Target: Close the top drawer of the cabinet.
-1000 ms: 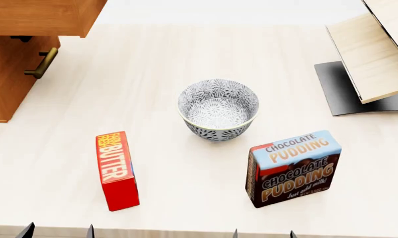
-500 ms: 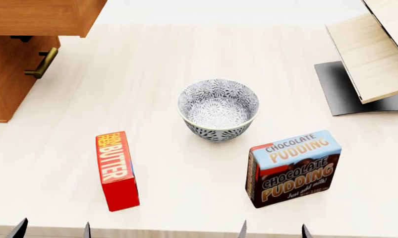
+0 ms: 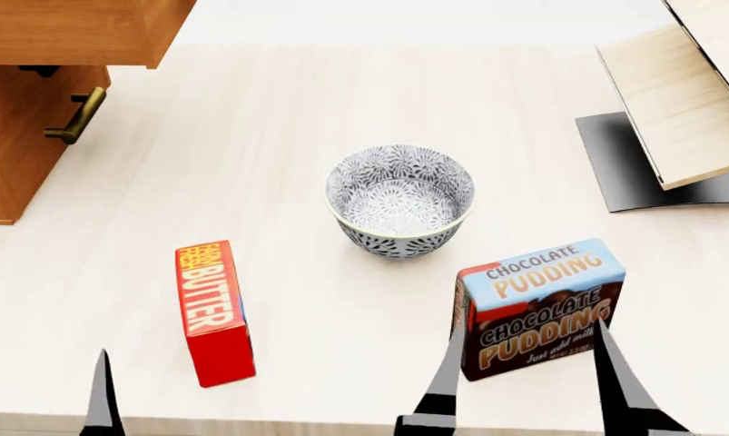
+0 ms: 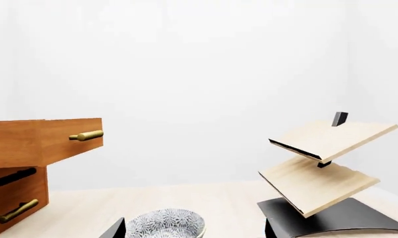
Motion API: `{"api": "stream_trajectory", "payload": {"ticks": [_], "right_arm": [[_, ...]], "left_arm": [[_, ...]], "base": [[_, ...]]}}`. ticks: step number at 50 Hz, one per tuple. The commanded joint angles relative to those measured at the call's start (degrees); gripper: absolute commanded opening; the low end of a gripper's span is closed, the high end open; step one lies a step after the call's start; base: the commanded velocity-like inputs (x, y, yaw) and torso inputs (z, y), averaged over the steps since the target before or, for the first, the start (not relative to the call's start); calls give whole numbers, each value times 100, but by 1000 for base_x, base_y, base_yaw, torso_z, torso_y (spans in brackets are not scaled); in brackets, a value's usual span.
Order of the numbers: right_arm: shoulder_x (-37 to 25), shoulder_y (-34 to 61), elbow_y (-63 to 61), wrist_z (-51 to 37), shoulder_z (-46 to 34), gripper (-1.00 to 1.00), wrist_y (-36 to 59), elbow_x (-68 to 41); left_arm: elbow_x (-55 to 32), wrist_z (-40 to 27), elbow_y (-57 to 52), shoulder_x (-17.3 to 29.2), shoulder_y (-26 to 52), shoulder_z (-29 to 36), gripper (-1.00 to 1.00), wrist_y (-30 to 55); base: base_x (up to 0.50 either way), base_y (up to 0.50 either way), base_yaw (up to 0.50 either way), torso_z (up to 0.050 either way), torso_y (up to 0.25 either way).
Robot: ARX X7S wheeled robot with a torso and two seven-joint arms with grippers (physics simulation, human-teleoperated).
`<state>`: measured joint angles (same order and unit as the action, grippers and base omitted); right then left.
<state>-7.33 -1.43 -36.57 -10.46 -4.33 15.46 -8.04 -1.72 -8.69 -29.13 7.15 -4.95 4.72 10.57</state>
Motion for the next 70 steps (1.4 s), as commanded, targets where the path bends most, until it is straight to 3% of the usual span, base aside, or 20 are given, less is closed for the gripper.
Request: {"api": "stream_trajectory", "payload": {"ticks": [1,28,70], "right_arm": [[-132,131,-1018,-171,-64,100,613,-107],[-313,260,-1131,-359,-194,100,998,-182],[-407,224,-1042,-541,-140,100,895,-526]], "left_arm": [[-184,-122,-1101,114,-71,-110,100,566],[-242,-261,-1382,265,-51,44,100,696],[-348,-441,-1427,429,-52,205,100,720]], "base": [[0,0,0,0,0],[0,0,0,0,0],[500,0,0,0,0]]}}
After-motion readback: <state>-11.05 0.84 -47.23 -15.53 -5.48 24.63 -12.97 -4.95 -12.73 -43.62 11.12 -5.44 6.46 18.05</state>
